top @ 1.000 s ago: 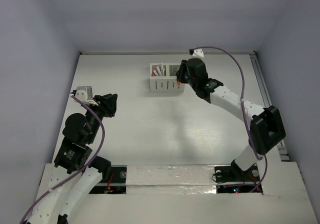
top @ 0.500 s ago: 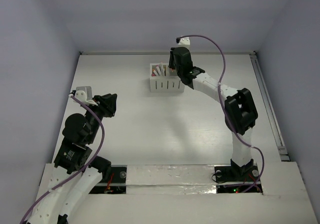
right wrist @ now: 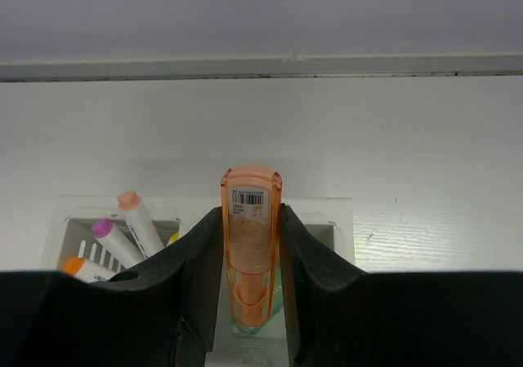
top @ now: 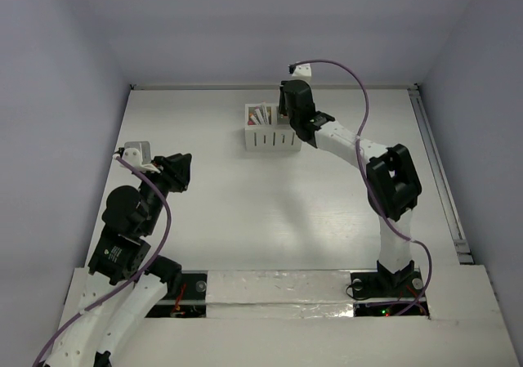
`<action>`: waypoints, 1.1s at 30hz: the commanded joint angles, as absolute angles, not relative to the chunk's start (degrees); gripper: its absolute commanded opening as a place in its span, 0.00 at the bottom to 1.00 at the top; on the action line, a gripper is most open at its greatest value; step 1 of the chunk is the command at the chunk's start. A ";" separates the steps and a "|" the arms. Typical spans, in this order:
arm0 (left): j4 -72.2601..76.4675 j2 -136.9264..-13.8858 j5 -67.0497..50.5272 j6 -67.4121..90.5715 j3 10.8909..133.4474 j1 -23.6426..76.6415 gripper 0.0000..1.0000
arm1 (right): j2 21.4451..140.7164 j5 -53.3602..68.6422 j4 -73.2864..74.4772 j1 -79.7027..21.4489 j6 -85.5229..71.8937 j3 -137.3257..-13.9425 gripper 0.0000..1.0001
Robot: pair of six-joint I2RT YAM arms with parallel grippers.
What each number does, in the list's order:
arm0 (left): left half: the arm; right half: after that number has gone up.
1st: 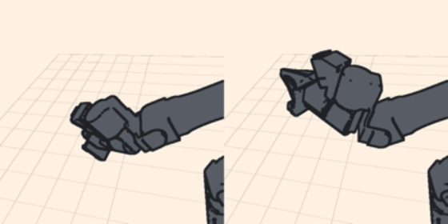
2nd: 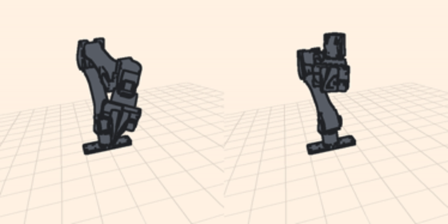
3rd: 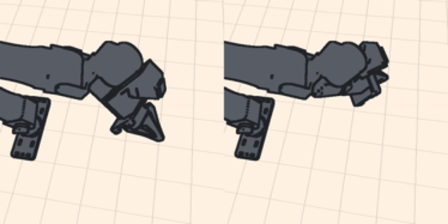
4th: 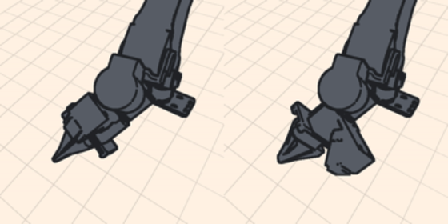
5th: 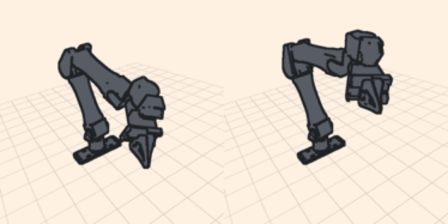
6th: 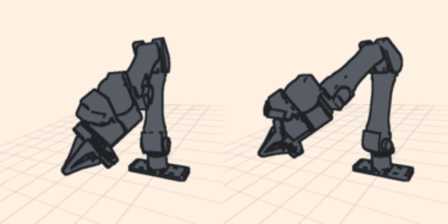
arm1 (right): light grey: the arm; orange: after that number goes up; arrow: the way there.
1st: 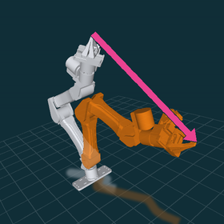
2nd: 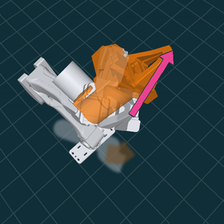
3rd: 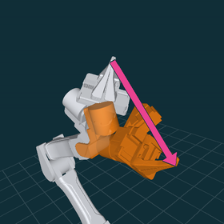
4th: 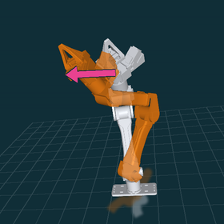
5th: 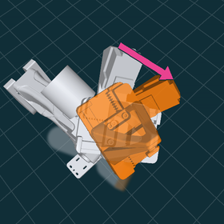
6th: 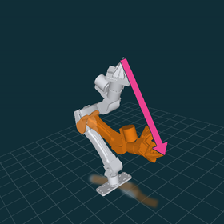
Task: Sort the stationery into containers
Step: Place the stationery in the storage box, then reset both arms
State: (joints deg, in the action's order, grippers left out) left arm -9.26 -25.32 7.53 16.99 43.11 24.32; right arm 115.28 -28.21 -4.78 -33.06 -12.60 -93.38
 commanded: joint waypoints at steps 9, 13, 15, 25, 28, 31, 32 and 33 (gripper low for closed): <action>-6.94 -25.66 7.47 16.52 42.98 23.12 0.26 | 108.02 -28.57 -7.65 -32.96 -11.87 -92.28 0.66; -6.59 -25.49 6.59 16.61 42.89 23.12 0.27 | 101.80 -27.42 -8.17 -32.96 -13.18 -88.27 0.69; -6.59 -26.01 6.94 16.61 42.89 22.59 0.27 | 94.18 -27.42 -11.49 -32.96 -13.97 -81.70 0.37; -4.75 -27.51 0.63 16.35 42.89 21.45 0.47 | 54.78 -29.09 -18.30 -32.96 -16.61 -48.62 0.06; -2.55 -28.47 -5.86 16.43 42.10 19.25 0.59 | 47.56 -31.89 -12.17 -32.96 -17.49 -44.39 0.46; -2.02 -30.05 -8.52 17.40 41.75 17.41 0.59 | 43.43 -34.36 -7.04 -32.96 -18.28 -42.98 0.84; -2.11 -30.23 -8.87 17.58 41.84 17.40 0.59 | 42.37 -34.80 -6.16 -32.96 -18.98 -42.80 0.89; -2.20 -30.23 -9.14 17.75 42.01 16.88 0.59 | 40.36 -34.89 -5.37 -32.96 -19.25 -42.63 0.95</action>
State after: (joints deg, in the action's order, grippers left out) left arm -5.78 -29.43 -4.60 17.04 42.52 18.00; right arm 42.68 -31.70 -10.98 -33.01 -17.89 -43.81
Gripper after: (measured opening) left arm 0.589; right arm 0.901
